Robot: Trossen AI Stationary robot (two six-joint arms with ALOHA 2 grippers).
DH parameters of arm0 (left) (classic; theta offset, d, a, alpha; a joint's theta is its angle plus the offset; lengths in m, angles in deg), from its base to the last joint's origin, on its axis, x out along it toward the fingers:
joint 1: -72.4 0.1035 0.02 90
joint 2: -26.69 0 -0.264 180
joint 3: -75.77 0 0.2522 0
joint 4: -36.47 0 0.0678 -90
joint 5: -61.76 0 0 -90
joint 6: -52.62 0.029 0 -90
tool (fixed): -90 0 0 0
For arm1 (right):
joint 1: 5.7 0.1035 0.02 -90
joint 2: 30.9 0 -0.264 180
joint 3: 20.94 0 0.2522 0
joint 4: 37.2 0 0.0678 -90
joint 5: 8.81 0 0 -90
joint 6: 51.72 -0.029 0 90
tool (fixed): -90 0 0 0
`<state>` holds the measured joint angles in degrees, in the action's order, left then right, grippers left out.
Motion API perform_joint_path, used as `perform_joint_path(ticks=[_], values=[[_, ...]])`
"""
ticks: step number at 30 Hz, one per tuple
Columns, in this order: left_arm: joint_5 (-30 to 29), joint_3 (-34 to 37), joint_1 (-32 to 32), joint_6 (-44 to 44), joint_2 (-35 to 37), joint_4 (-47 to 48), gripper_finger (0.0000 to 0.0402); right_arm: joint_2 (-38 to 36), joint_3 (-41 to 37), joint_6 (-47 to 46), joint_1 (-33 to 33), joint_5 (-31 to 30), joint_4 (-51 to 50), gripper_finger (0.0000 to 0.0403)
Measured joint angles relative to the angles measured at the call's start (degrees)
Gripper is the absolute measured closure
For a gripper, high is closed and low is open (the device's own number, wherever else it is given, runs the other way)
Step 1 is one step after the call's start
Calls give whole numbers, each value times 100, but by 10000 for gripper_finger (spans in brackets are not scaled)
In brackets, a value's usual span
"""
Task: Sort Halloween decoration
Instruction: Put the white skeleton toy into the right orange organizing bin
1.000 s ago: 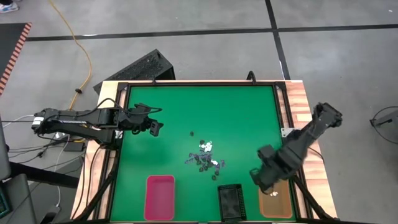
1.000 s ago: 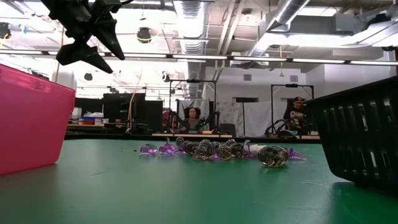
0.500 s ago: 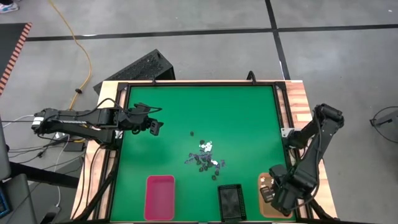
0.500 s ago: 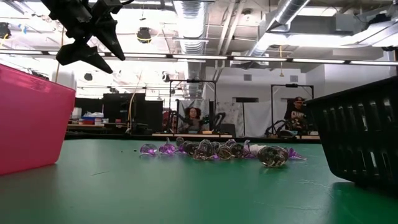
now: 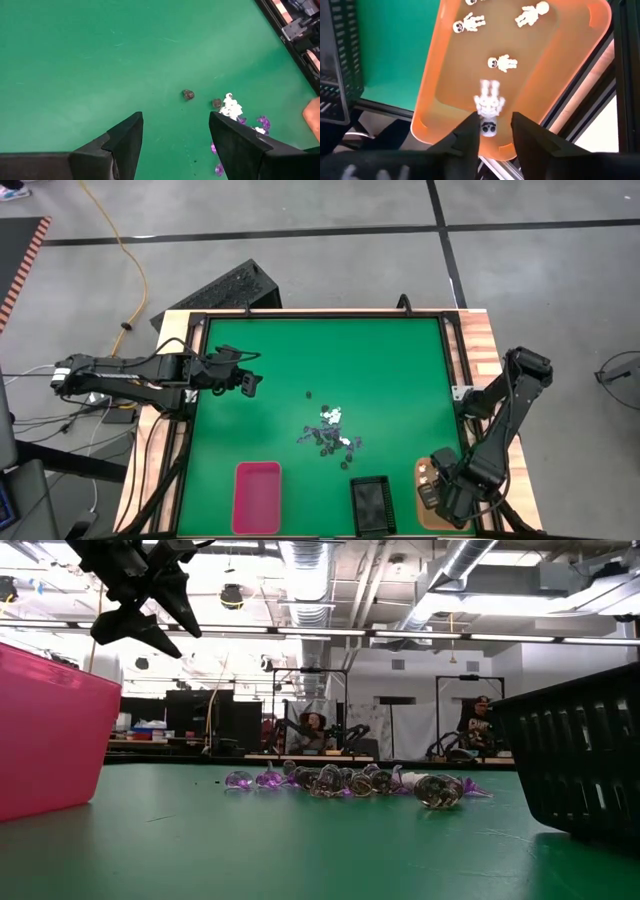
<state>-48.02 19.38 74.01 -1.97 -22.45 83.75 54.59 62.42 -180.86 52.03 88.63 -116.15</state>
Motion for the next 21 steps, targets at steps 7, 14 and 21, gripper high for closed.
perform_joint_path(ticks=[7,14,21], values=[[44,0,-2,-9,0,0,183,0,0,142,-166,-2,76,221],[147,0,0,-11,-1,0,183,-182,0,717,-856,-1136,209,222],[626,0,32,-6,-1,2,183,-265,0,3140,-2866,-1495,629,223]])
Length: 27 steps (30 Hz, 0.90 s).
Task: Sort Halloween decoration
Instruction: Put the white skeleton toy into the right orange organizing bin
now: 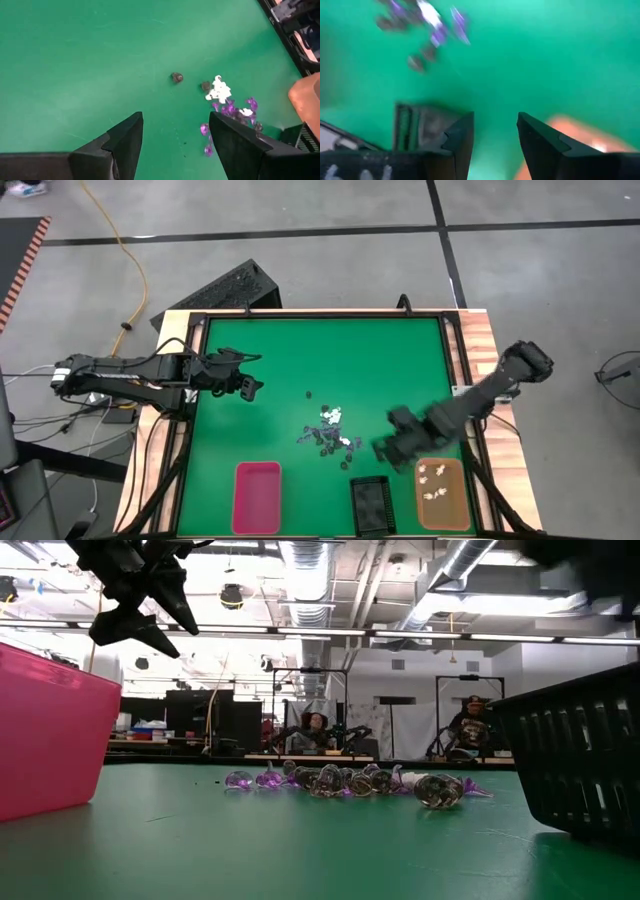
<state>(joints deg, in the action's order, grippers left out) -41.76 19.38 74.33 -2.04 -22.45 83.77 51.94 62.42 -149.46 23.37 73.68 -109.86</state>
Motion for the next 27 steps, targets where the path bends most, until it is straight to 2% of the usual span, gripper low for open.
perform_joint_path(ticks=[7,11,15,18,21,27], values=[[444,0,283,319,1,4,183,562,2,3855,-1747,54,1830,223],[976,0,504,642,2,3,183,978,2,5598,-2439,780,2323,223],[1090,0,628,950,2,4,183,1475,2,7120,-2753,1392,2784,223],[1125,0,671,1133,1,21,183,1802,6,7815,-2804,1466,2969,224],[1136,0,671,1240,0,72,183,2065,113,8137,-2877,1460,2965,228],[1115,0,671,1393,2,84,183,2348,360,8587,-2884,920,2977,242]])
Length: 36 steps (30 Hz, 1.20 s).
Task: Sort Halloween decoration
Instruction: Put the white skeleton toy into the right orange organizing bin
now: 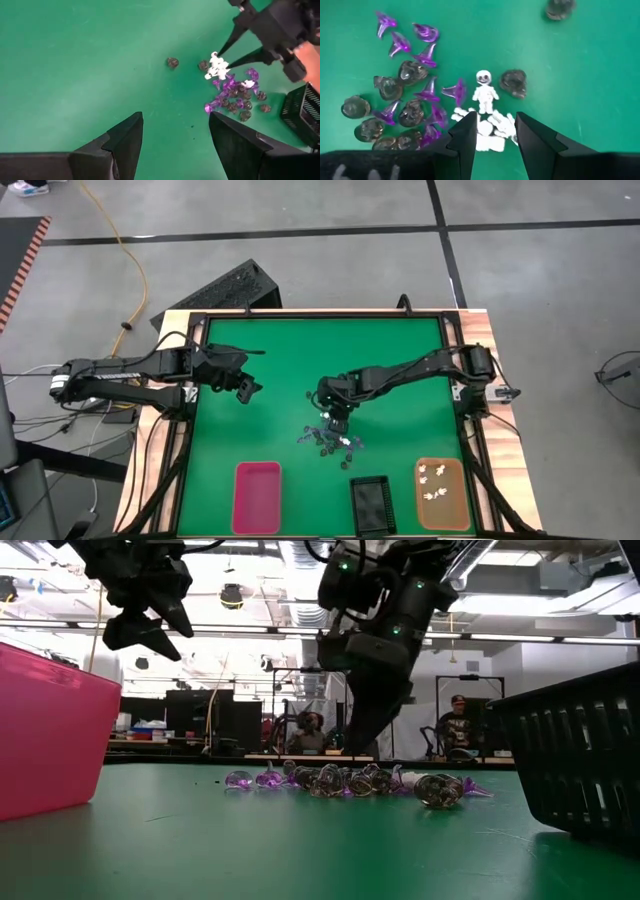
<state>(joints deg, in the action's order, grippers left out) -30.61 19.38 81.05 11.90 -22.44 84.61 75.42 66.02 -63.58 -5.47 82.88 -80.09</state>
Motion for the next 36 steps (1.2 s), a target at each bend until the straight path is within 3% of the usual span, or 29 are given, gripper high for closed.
perform_joint_path(ticks=[13,36], values=[[-115,0,-2,-29,-2,255,183,56,5,934,-72,-449,-256,246],[-135,0,-2,-49,-2,296,183,409,7,1242,37,124,-513,246]])
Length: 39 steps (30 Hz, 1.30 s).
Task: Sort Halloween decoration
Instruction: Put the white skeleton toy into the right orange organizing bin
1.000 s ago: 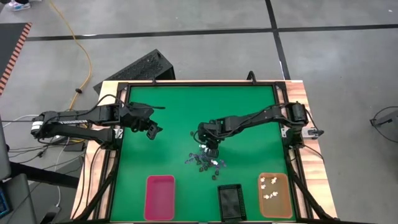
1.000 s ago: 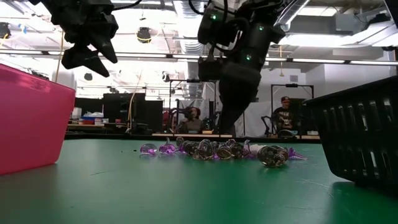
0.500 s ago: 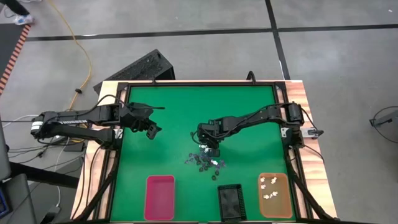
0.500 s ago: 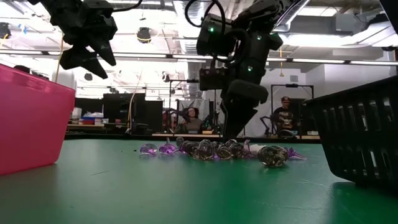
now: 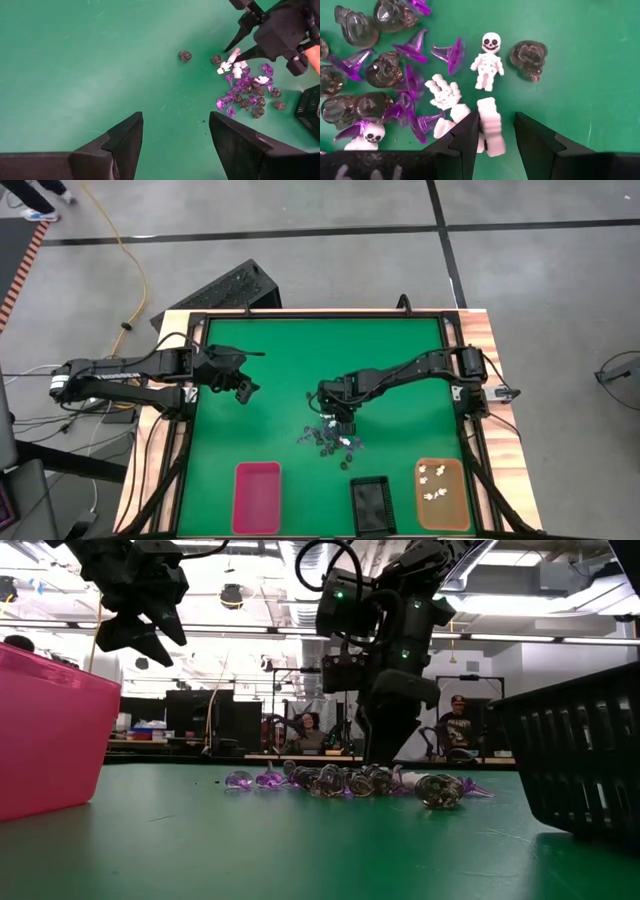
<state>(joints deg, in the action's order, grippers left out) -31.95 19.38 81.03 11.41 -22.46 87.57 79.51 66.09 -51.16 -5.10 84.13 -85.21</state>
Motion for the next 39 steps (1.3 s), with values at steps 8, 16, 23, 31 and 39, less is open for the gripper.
perform_joint_path(ticks=[8,16,23,31,39], values=[[-16,0,0,-92,0,91,183,-4,4,-72,71,6,-237,279],[-163,0,0,-167,2,87,183,-7,0,-299,71,27,-303,353],[-166,0,0,-223,1,88,183,-71,-15,-698,19,59,-158,358],[-168,0,0,-299,2,70,183,-334,118,-819,-77,40,-121,354],[-176,0,-2,-298,2,56,183,-554,439,-1078,-55,38,-316,353]])
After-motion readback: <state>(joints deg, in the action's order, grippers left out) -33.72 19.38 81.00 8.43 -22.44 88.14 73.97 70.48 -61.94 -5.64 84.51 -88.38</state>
